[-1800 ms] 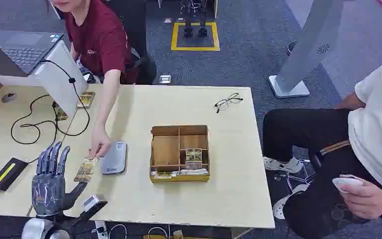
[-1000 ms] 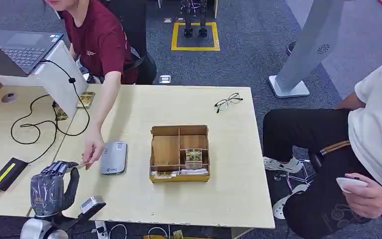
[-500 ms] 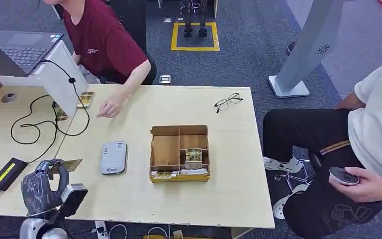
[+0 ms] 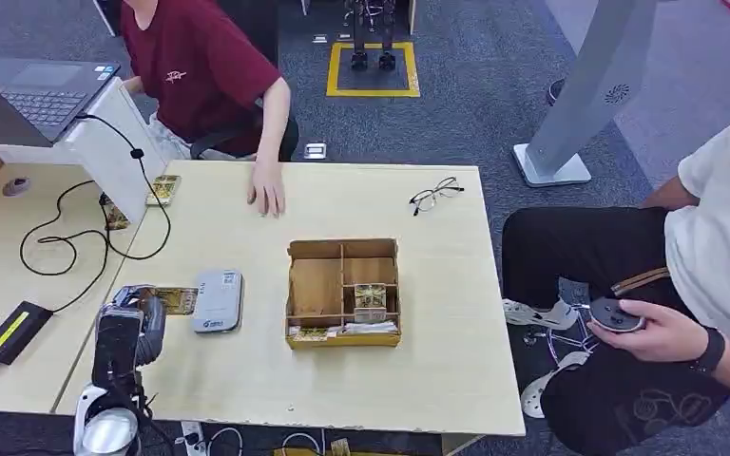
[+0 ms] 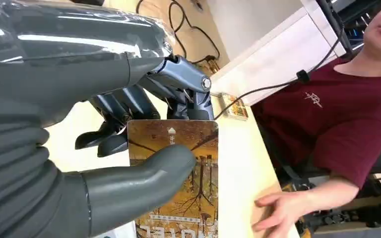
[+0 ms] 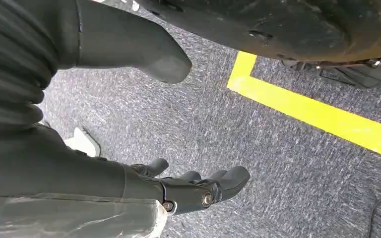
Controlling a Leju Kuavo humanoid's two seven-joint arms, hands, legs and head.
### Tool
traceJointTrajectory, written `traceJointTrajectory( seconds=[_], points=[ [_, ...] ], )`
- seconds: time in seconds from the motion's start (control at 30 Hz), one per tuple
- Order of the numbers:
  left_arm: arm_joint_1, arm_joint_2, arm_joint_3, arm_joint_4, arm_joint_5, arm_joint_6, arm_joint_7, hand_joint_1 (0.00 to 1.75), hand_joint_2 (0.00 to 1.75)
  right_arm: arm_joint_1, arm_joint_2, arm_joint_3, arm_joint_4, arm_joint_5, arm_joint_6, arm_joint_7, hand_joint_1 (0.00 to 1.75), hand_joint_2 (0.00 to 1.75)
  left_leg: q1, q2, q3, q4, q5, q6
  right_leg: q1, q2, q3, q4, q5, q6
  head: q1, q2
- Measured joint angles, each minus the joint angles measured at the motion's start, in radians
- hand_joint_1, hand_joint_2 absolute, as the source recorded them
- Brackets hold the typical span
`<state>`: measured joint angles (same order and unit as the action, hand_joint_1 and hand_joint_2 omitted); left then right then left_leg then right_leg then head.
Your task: Pass the card to the sensor for recognition and then transmit it.
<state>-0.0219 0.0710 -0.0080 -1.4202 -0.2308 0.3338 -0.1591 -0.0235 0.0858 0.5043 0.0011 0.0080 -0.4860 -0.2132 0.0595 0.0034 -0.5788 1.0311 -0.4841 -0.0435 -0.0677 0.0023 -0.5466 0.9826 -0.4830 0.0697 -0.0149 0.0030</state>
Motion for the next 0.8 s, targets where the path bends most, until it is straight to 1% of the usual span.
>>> traceJointTrajectory(
  seconds=[0.07,0.13,0.2,0.37,0.53,0.67,0.8],
  points=[
    [-0.002,0.003,-0.006,0.0,0.01,-0.001,0.012,1.75,1.75,0.0,0.0,0.0,0.0,0.0,-0.001,0.0,0.0,1.75,0.0,0.0,0.0,0.0,0.0,0.0,0.0,0.0,0.0,0.0,0.0,0.0,0.0,0.0],
    [-0.013,0.005,-0.013,0.007,0.059,-0.022,0.046,1.75,1.75,0.0,0.0,0.001,0.0,0.0,-0.003,0.0,0.0,1.75,0.0,0.0,0.0,0.0,0.0,0.0,0.0,0.0,0.0,0.0,0.0,0.0,0.0,0.0],
    [-0.032,0.011,-0.023,0.022,0.084,-0.024,0.063,1.75,1.75,0.0,0.0,0.002,0.0,0.0,-0.004,0.0,0.0,1.75,0.0,0.0,0.0,0.0,0.0,0.0,0.0,0.0,0.0,0.0,0.0,0.0,0.0,0.0],
    [-0.1,0.021,-0.052,0.103,0.142,-0.032,0.101,1.75,1.75,-0.001,0.0,0.011,0.0,0.006,-0.003,0.005,0.0,1.75,0.0,0.0,0.0,0.0,0.001,0.0,0.0,0.0,0.0,0.0,0.001,0.0,0.0,0.0],
    [-0.167,0.019,-0.103,0.203,0.098,0.008,0.125,1.75,1.75,-0.007,0.0,0.023,0.0,0.023,-0.002,0.014,0.0,1.75,0.0,0.0,0.0,0.0,0.001,0.0,0.0,0.0,0.0,0.0,0.001,0.0,0.0,0.0],
    [-0.215,0.006,-0.143,0.298,0.04,0.07,0.126,1.75,1.75,-0.011,0.0,0.032,0.0,0.026,0.0,0.025,0.0,1.75,0.0,0.0,0.0,0.0,0.001,0.0,0.0,0.0,0.0,0.0,0.001,0.0,0.0,0.0],
    [-0.245,-0.006,-0.148,0.364,0.022,0.096,0.117,1.75,1.75,-0.011,0.0,0.044,-0.002,0.042,0.005,0.037,0.0,1.75,0.0,0.0,0.0,0.0,0.001,0.0,0.0,0.0,0.0,0.0,0.001,0.0,0.0,0.0]
  ],
)
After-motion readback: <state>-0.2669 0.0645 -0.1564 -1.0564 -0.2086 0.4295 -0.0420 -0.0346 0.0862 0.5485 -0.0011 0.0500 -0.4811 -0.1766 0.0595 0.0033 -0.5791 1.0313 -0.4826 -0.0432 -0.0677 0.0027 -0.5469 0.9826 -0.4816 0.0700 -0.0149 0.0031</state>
